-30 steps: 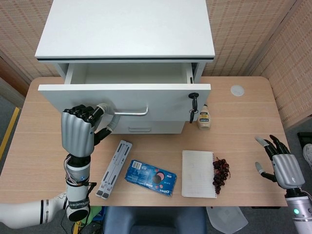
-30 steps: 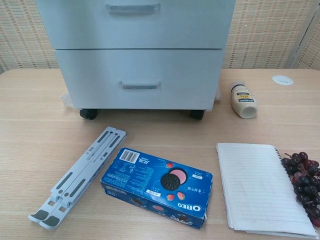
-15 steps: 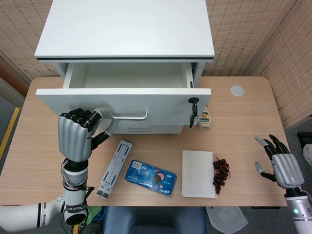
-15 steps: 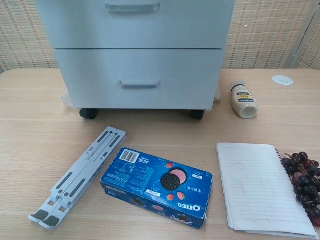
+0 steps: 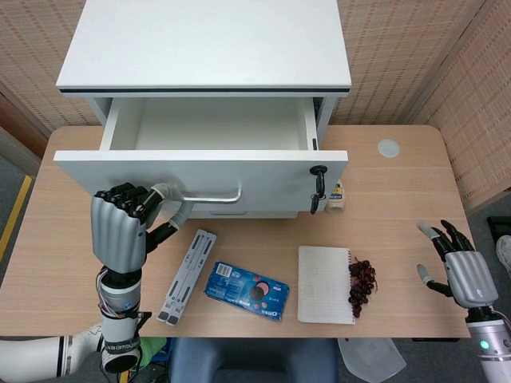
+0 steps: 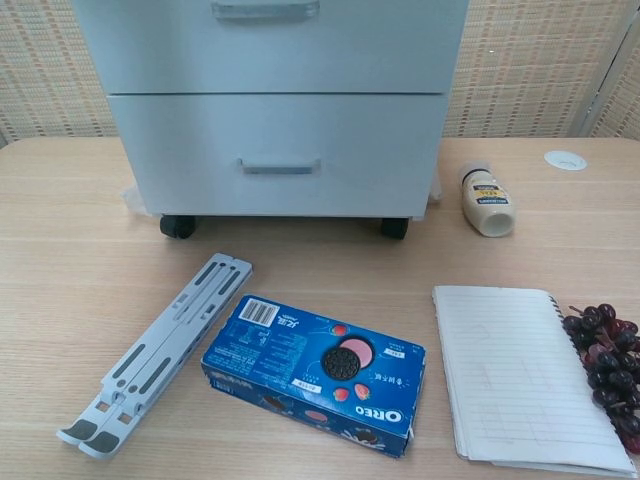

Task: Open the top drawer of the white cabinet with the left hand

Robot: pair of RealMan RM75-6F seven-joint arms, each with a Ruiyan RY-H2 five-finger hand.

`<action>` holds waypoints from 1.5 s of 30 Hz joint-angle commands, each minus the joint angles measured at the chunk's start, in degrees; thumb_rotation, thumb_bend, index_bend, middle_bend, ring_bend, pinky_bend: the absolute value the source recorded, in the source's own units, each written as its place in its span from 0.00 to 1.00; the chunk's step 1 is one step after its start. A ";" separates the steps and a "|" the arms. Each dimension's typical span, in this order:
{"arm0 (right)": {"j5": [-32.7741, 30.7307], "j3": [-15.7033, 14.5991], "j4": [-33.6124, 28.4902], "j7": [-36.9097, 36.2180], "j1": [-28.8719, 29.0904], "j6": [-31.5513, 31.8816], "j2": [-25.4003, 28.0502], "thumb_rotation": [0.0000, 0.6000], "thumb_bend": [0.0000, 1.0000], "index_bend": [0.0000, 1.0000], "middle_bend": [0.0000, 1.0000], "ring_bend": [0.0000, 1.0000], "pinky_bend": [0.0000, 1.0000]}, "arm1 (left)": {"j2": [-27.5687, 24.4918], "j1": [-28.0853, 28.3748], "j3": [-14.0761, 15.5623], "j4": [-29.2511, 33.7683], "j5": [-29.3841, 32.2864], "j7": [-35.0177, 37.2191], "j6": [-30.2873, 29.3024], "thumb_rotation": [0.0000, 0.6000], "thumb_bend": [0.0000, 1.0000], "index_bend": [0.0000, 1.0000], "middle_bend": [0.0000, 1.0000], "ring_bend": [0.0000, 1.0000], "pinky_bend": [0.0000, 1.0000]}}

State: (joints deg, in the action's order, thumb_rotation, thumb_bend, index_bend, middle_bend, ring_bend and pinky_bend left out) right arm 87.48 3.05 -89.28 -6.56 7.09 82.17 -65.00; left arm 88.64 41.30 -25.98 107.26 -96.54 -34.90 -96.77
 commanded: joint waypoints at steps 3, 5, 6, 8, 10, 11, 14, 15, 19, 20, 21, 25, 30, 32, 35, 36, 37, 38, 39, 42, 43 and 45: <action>-0.01 -0.02 0.11 -0.08 0.00 0.01 -0.06 1.00 0.32 0.14 0.20 0.11 0.15 | -0.03 -0.42 0.16 0.39 0.62 0.01 0.55 1.00 0.32 0.60 1.00 0.99 1.00; 0.00 -0.03 0.18 -0.14 -0.03 0.04 -0.08 1.00 0.32 0.14 0.20 0.11 0.15 | -0.14 -0.59 0.33 0.73 0.79 -0.08 0.90 1.00 0.32 0.60 1.00 0.99 1.00; -0.02 -0.01 0.21 -0.16 -0.01 0.03 -0.08 1.00 0.32 0.14 0.20 0.11 0.15 | -0.18 -0.64 0.33 0.73 0.76 -0.25 0.99 1.00 0.32 0.59 1.00 0.99 1.00; -0.04 0.01 0.25 -0.20 0.00 0.03 -0.08 1.00 0.32 0.14 0.20 0.11 0.15 | -0.11 -0.72 0.32 0.84 0.66 -0.22 1.06 1.00 0.32 0.59 1.00 0.99 1.00; -0.04 0.00 0.30 -0.24 0.00 0.04 -0.08 1.00 0.32 0.14 0.20 0.11 0.15 | -0.06 -0.85 0.41 0.87 0.38 -0.30 1.09 1.00 0.32 0.59 1.00 0.99 1.00; -0.05 -0.01 0.31 -0.24 -0.01 0.04 -0.11 1.00 0.32 0.14 0.20 0.11 0.15 | -0.05 -0.91 0.48 0.91 0.25 -0.30 1.12 1.00 0.32 0.59 1.00 0.99 1.00; -0.12 0.01 0.38 -0.28 -0.03 0.06 -0.16 1.00 0.32 0.14 0.20 0.11 0.15 | -0.05 -1.14 0.71 1.12 -0.15 -0.21 1.19 1.00 0.32 0.59 1.00 0.99 1.00; -0.13 0.01 0.38 -0.30 -0.03 0.05 -0.16 1.00 0.32 0.14 0.20 0.11 0.15 | -0.05 -1.22 0.75 1.15 -0.27 -0.20 1.18 1.00 0.32 0.59 1.00 0.99 1.00; -0.14 0.02 0.39 -0.26 -0.01 0.04 -0.18 1.00 0.32 0.14 0.20 0.11 0.15 | -0.17 -1.61 0.98 1.61 -0.60 -0.06 1.32 1.00 0.32 0.60 1.00 0.99 1.00; -0.15 0.03 0.40 -0.24 -0.01 0.06 -0.19 1.00 0.32 0.14 0.20 0.11 0.15 | -0.22 -1.70 1.03 1.68 -0.73 -0.08 1.33 1.00 0.32 0.59 1.00 0.99 1.00; -0.15 0.03 0.37 -0.22 -0.02 0.06 -0.19 1.00 0.32 0.14 0.20 0.11 0.15 | -0.27 -1.83 1.10 1.76 -0.87 -0.05 1.34 1.00 0.32 0.59 1.00 0.99 1.00; -0.07 0.02 0.27 -0.14 0.01 0.08 -0.18 1.00 0.32 0.14 0.20 0.11 0.15 | -0.41 -2.28 1.31 2.27 -1.18 0.21 1.33 1.00 0.32 0.59 1.00 0.99 1.00; -0.07 0.02 0.20 -0.06 0.00 0.11 -0.17 1.00 0.32 0.14 0.20 0.11 0.15 | -0.61 -2.82 1.77 2.91 -2.00 0.34 1.43 1.00 0.32 0.59 1.00 0.99 1.00; -0.08 0.02 0.17 -0.02 0.00 0.11 -0.18 1.00 0.32 0.14 0.20 0.11 0.15 | -0.66 -3.00 1.87 3.16 -2.21 0.38 1.48 1.00 0.32 0.59 1.00 0.99 1.00; -0.08 0.02 0.15 0.02 -0.01 0.15 -0.20 1.00 0.32 0.14 0.20 0.11 0.15 | -0.71 -3.25 2.08 3.53 -2.58 0.36 1.63 1.00 0.32 0.59 1.00 0.99 1.00; -0.08 0.02 0.15 0.05 -0.03 0.18 -0.21 1.00 0.32 0.14 0.20 0.11 0.15 | -0.71 -3.35 2.20 3.66 -2.74 0.40 1.71 1.00 0.32 0.59 1.00 0.99 1.00; -0.08 0.01 0.15 0.08 -0.03 0.18 -0.23 1.00 0.32 0.14 0.20 0.11 0.15 | -0.72 -3.44 2.31 3.75 -2.90 0.38 1.75 1.00 0.32 0.59 1.00 0.99 1.00; -0.10 0.01 0.15 0.09 -0.03 0.17 -0.23 1.00 0.32 0.14 0.20 0.11 0.15 | -0.73 -3.52 2.37 3.84 -3.07 0.37 1.75 1.00 0.32 0.59 1.00 0.99 1.00; -0.12 0.01 0.16 0.10 -0.04 0.17 -0.24 1.00 0.32 0.14 0.20 0.11 0.15 | -0.71 -3.60 2.40 3.94 -3.25 0.38 1.72 1.00 0.32 0.59 1.00 0.99 1.00; -0.15 0.04 0.17 0.10 0.00 0.12 -0.25 1.00 0.32 0.14 0.20 0.11 0.15 | -0.70 -3.85 2.50 4.31 -3.63 0.44 1.76 1.00 0.32 0.59 1.00 0.99 1.00; -0.15 0.05 0.18 0.10 0.01 0.12 -0.26 1.00 0.32 0.14 0.20 0.11 0.15 | -0.71 -3.96 2.61 4.45 -3.78 0.46 1.83 1.00 0.32 0.59 1.00 0.99 1.00; -0.15 0.05 0.19 0.09 0.03 0.09 -0.27 1.00 0.32 0.14 0.20 0.11 0.15 | -0.67 -4.12 2.79 4.59 -3.99 0.54 1.92 1.00 0.32 0.59 1.00 0.99 1.00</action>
State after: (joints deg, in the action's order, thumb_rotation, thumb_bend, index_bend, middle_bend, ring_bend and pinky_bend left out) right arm 87.33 3.10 -89.09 -6.47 7.11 82.26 -65.28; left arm 87.96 37.23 -23.24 111.81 -100.47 -34.39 -94.88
